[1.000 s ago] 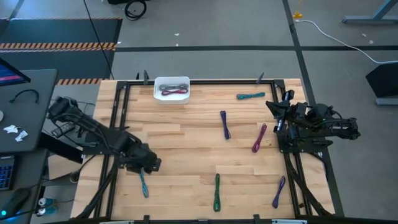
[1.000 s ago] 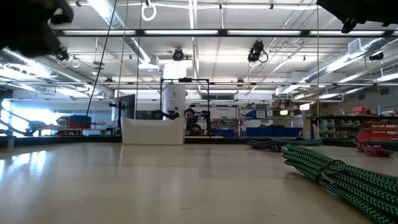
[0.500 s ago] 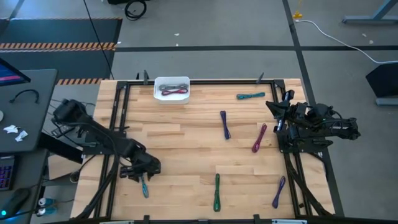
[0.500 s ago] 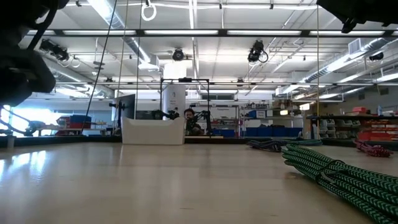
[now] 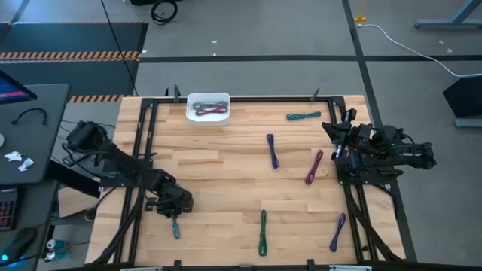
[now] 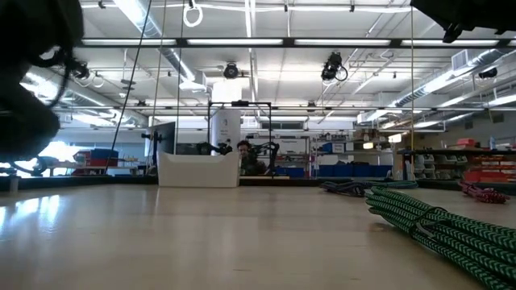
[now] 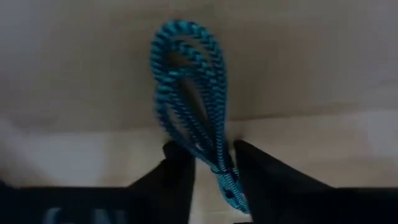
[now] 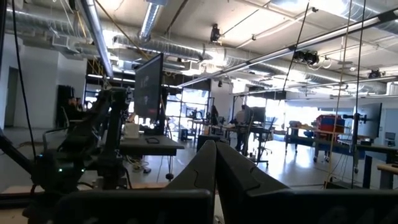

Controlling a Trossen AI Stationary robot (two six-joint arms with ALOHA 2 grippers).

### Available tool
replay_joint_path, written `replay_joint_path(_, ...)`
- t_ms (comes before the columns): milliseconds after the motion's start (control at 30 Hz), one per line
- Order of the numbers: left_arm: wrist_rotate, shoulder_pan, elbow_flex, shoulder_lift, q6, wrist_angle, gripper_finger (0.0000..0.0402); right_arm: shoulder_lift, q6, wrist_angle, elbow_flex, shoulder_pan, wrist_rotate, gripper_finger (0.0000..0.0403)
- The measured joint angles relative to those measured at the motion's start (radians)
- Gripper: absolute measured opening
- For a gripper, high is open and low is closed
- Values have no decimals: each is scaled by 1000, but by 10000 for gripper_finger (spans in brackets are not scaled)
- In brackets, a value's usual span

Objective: Pick and place USB-C Cables
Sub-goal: Put the bottom blue charger cable into the white bin

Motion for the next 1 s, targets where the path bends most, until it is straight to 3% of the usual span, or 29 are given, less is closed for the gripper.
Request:
replay_joint_path(167,-57,121,18,0,331,-13,19,0,0,0,0,0,0,14)
replay_joint_path(300,-140,291,61,-10,636,-36,23,0,0,0,0,0,0,14)
replay_joint_path(433,-192,491,162,-9,1046,-300,15,0,0,0,0,0,0,14)
replay_joint_path(533,-243,661,257,-9,1330,-344,13,0,0,0,0,0,0,14)
replay_joint_path(767,-249,1002,633,14,1800,-351,13,0,0,0,0,0,0,14)
replay_joint_path(1000,-289,1193,1130,166,2113,-555,13,0,0,0,0,0,0,14)
